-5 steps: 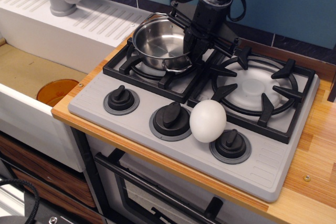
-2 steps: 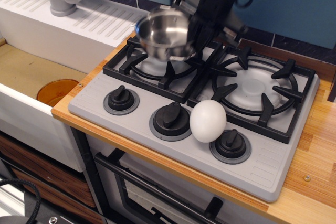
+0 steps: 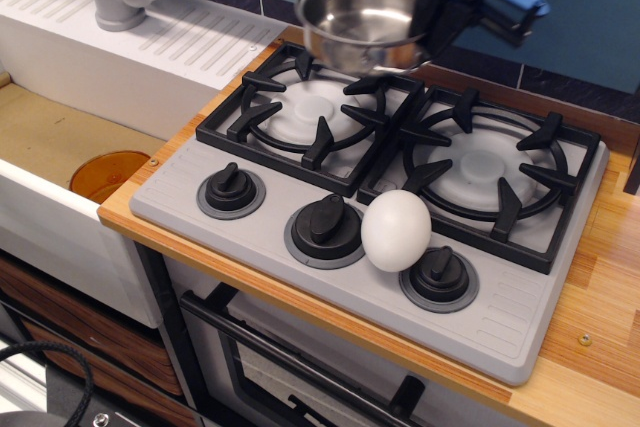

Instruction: Put pot or pan on stove and put egg in pot or pan

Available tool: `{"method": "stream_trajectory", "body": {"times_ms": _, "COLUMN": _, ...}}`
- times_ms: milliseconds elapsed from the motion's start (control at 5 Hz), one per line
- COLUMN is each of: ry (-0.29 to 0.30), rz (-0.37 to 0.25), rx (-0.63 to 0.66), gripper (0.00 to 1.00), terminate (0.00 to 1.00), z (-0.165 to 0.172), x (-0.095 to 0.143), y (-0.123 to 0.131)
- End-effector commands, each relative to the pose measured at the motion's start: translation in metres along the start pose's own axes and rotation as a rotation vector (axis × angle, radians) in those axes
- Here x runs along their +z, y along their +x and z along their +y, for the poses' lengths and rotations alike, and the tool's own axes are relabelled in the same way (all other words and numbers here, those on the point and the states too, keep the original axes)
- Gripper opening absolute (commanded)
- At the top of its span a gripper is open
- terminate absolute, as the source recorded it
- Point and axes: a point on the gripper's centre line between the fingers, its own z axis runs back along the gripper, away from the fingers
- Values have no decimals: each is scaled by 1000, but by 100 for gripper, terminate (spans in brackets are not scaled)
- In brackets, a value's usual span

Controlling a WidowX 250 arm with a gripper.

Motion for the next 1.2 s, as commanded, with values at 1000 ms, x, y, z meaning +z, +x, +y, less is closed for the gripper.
{"method": "stream_trajectory", "body": {"times_ms": 1000, "ry": 73, "rz": -174, "rx": 69, "gripper": 0, "terminate": 0, "z": -81, "x": 0, "y": 2}}
